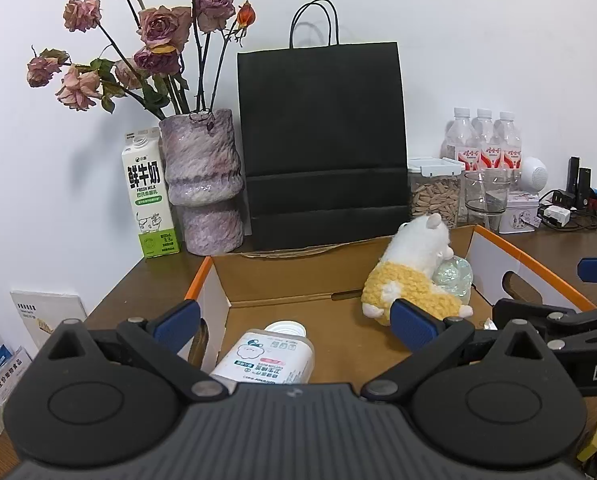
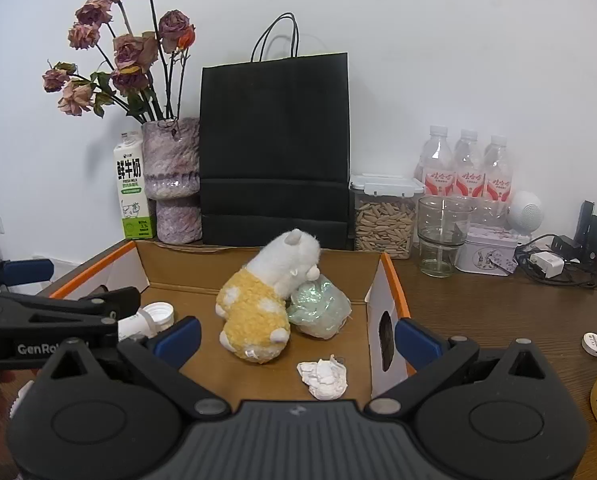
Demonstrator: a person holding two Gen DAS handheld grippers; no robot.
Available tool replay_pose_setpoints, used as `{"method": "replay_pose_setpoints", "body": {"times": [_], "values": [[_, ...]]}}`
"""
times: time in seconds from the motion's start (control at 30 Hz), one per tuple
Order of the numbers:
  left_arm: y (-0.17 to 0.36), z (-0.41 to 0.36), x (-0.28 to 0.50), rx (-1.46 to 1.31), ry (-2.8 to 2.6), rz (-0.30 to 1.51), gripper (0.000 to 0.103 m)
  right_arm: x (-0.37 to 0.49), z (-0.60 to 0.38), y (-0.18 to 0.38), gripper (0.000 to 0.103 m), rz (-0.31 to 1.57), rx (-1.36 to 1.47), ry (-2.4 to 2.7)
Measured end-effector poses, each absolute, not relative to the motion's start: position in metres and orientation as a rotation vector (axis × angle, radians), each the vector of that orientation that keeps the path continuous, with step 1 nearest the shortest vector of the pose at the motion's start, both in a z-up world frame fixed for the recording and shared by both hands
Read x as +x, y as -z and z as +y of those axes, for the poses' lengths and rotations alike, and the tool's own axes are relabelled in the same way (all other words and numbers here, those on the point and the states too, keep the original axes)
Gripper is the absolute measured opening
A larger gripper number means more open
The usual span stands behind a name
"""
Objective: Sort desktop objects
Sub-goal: 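Lift both open tools out of the box back toward the table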
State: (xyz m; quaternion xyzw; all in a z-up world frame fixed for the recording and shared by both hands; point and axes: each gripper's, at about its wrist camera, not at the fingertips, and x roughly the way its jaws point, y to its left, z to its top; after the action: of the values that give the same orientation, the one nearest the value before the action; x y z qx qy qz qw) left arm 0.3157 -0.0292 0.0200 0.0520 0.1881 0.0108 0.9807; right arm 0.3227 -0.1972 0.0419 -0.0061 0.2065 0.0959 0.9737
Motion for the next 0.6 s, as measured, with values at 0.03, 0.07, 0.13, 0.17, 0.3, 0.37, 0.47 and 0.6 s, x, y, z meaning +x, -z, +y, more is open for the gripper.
{"method": "replay_pose_setpoints", "body": {"times": [0.03,0.07,0.13,0.17,0.3,0.37,0.47,0.6], "values": [[-0.020,-0.029,0.316,0.106,-0.022,0.379,0.103,0.322,-0.197,-0.042,0.103,0.416,-0.013,-0.193],[-0.020,-0.030,0.316,0.110,-0.024,0.378,0.103,0.322,-0.197,-0.042,0.103,0.416,-0.015,-0.191],[-0.020,-0.030,0.316,0.112,-0.027,0.377,0.103,0.322,-0.197,-0.043,0.103,0.415,-0.016,-0.193],[-0.020,-0.030,0.316,0.111,-0.027,0.377,0.103,0.321,-0.198,-0.043,0.103,0.413,-0.016,-0.194],[-0.023,-0.029,0.312,0.098,-0.022,0.364,0.103,0.317,-0.198,-0.047,0.103,0.401,-0.017,-0.194],[-0.027,-0.028,0.307,0.090,-0.018,0.352,0.103,0.313,-0.199,-0.051,0.103,0.391,-0.016,-0.196],[-0.034,-0.026,0.297,0.078,-0.013,0.327,0.103,0.304,-0.199,-0.058,0.103,0.370,-0.016,-0.201],[-0.045,-0.023,0.283,0.057,-0.004,0.293,0.103,0.291,-0.198,-0.069,0.103,0.335,-0.018,-0.213]]}}
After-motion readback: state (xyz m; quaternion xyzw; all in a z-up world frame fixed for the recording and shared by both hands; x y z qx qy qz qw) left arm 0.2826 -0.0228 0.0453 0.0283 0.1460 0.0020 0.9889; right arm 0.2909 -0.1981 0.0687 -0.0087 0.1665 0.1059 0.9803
